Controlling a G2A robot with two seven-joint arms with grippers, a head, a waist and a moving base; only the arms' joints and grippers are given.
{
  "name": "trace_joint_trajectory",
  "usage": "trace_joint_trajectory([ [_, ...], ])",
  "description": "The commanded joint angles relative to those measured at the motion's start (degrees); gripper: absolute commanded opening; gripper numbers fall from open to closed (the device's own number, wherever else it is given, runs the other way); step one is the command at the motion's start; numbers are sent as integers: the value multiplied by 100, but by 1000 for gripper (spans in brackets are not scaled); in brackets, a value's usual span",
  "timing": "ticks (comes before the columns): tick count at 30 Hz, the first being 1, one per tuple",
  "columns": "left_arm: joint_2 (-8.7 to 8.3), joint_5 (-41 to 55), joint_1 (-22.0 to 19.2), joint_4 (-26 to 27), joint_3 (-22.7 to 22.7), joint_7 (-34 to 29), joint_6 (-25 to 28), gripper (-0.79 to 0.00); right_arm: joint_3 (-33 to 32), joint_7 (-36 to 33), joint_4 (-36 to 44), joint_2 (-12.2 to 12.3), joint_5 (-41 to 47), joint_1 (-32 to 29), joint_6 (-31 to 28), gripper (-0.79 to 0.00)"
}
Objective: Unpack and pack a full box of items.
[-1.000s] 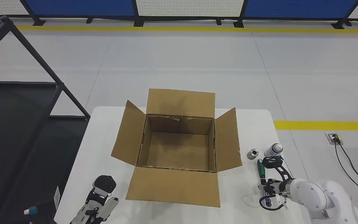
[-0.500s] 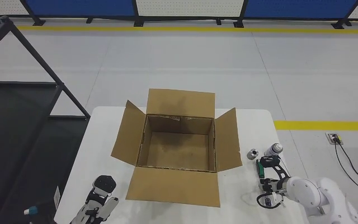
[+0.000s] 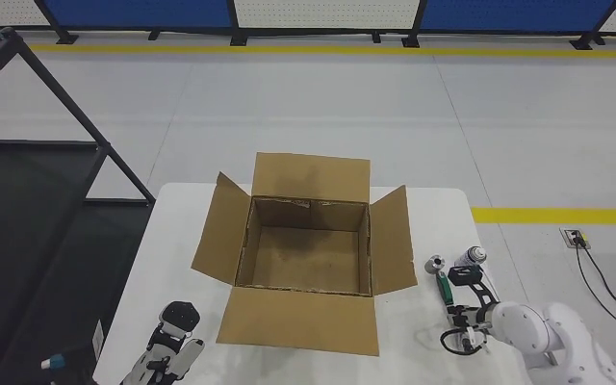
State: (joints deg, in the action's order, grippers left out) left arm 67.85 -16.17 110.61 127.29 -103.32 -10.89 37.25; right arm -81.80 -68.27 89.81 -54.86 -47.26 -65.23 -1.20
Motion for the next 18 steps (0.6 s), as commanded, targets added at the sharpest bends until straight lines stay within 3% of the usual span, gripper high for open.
trace_joint_trajectory([
  [1, 0, 0, 0, 0, 0, 0, 0, 0, -78, 30, 76, 12, 21, -57, 11, -785],
  [9, 0, 0, 0, 0, 0, 0, 0, 0, -679, 333, 697, 83, 356, -524, -122, -785],
  [18, 0, 0, 0, 0, 0, 0, 0, 0, -1928, 1017, 2190, 144, 1199, -1577, -435, -785],
])
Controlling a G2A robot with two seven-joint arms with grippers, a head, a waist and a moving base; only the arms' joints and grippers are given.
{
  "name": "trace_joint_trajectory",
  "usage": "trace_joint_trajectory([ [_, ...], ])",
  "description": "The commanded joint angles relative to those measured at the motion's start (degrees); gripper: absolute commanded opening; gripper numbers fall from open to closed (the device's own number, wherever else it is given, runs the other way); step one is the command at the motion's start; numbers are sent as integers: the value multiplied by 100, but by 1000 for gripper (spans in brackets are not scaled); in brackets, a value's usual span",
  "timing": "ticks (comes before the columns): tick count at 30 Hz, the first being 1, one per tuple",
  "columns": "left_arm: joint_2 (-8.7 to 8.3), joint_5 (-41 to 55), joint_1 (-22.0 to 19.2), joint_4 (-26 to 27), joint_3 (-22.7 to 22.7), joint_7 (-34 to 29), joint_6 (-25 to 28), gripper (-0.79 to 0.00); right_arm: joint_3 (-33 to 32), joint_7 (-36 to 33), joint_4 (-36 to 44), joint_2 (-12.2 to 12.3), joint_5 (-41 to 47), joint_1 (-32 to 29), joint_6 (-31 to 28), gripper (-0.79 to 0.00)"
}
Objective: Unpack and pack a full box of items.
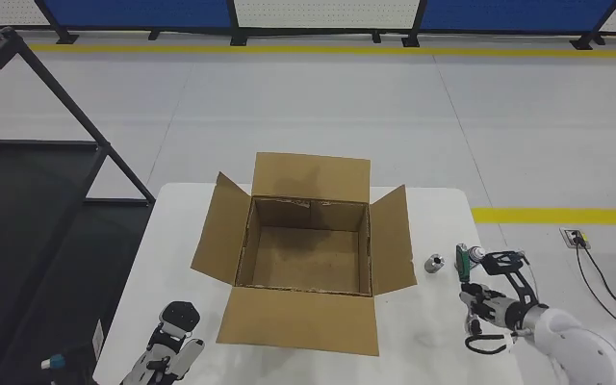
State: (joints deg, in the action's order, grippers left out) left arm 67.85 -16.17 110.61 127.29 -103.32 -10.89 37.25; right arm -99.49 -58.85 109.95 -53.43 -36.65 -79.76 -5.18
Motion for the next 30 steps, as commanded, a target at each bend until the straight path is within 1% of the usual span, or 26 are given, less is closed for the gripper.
trace_joint_trajectory([
  [1, 0, 0, 0, 0, 0, 0, 0, 0, -280, 143, 311, 1, 270, -231, -96, -785],
  [4, 0, 0, 0, 0, 0, 0, 0, 0, -580, 236, 566, 3, 604, -508, -310, -785],
  [22, 0, 0, 0, 0, 0, 0, 0, 0, -579, 272, 564, 1, 602, -512, -303, -785],
  [26, 0, 0, 0, 0, 0, 0, 0, 0, -651, 734, 1036, 1, 323, -570, -409, -785],
  [30, 16, 82, -46, -23, 13, 195, -132, 0, -815, 835, 1845, 25, 20, -519, -533, -785],
])
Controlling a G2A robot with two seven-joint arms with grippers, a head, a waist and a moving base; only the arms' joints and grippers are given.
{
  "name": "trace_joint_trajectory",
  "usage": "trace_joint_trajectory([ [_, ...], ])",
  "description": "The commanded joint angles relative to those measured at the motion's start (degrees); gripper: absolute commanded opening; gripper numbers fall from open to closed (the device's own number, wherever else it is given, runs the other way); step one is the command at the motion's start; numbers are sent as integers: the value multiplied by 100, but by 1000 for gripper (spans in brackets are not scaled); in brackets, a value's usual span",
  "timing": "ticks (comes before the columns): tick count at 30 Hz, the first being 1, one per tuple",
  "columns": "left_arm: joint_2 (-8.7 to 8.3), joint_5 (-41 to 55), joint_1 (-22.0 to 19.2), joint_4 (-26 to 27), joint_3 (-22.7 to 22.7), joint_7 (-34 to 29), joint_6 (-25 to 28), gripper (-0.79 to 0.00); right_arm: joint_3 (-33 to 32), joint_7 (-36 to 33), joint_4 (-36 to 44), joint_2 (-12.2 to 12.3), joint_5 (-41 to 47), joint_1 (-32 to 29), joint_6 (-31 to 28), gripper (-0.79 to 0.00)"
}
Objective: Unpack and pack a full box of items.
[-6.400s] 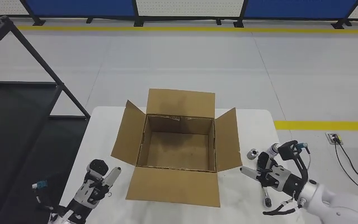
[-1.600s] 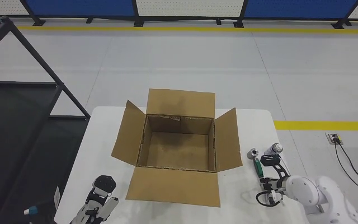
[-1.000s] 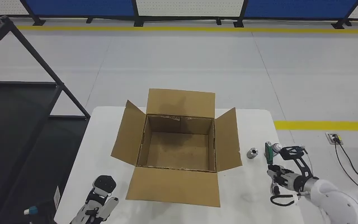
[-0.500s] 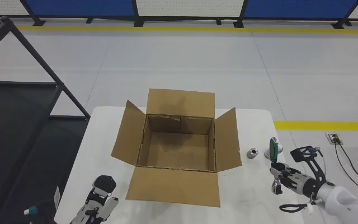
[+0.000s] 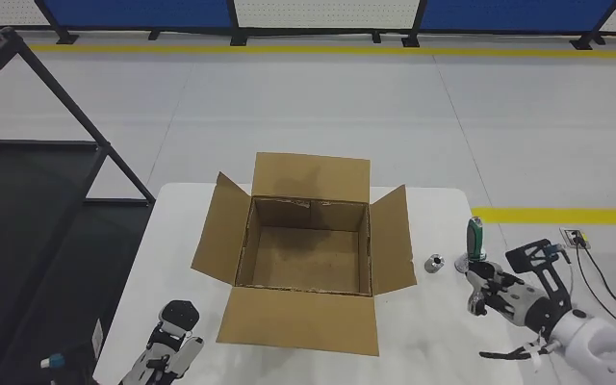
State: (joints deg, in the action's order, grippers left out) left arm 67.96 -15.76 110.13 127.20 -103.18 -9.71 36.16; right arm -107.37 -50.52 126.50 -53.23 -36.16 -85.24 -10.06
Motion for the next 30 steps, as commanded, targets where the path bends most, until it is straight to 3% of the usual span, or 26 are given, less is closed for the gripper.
trace_joint_trajectory([
  [1, 13, 93, 13, -26, -26, 179, -60, 0, -60, -39, 377, 17, -94, 83, -100, -785],
  [5, 50, 259, 98, -33, -226, 660, -144, 0, 67, -332, 814, 88, -229, 601, -482, -785],
  [10, 102, 588, 276, -46, -564, 1211, -308, 0, 1008, -758, 814, 174, -307, 1889, -795, -785],
  [17, 141, 1015, 395, -32, -695, 1411, -580, 0, 2920, -1427, 806, 96, -459, 3759, 120, -785],
  [30, 141, 1015, 395, -32, -695, 1411, -580, 0, 2920, -1427, 806, 96, -459, 3759, 120, -785],
])
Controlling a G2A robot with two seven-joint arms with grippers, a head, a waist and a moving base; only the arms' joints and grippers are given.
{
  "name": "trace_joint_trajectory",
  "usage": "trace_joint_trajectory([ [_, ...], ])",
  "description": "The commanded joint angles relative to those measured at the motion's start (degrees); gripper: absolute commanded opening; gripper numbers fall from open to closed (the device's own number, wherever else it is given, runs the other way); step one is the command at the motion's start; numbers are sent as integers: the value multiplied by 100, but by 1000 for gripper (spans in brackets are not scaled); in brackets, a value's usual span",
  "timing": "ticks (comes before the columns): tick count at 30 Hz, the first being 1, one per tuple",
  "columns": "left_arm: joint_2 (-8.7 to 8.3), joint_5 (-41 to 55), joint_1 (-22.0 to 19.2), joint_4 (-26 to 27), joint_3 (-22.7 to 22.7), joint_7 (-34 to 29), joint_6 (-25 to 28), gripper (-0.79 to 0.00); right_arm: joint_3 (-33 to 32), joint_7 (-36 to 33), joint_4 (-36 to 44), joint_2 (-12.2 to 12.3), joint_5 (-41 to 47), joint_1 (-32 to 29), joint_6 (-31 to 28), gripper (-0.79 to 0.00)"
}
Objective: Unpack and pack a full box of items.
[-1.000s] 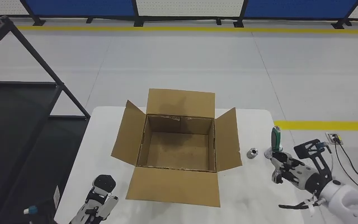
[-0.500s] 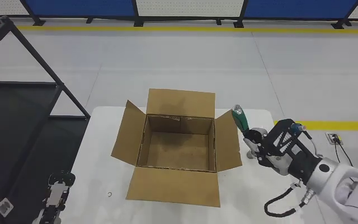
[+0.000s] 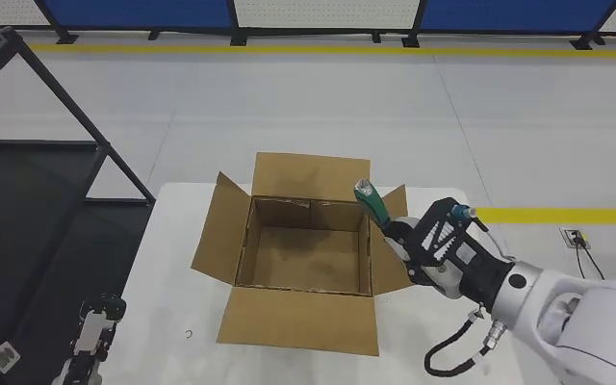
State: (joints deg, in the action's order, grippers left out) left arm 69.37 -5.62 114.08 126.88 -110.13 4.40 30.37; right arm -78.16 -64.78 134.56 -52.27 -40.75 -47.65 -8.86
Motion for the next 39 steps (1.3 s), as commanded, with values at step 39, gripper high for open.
trace_joint_trajectory([
  [39, 118, 326, 31, 46, -215, 60, -553, 0, 5331, 402, -5055, -1885, 727, 4131, 450, -785],
])
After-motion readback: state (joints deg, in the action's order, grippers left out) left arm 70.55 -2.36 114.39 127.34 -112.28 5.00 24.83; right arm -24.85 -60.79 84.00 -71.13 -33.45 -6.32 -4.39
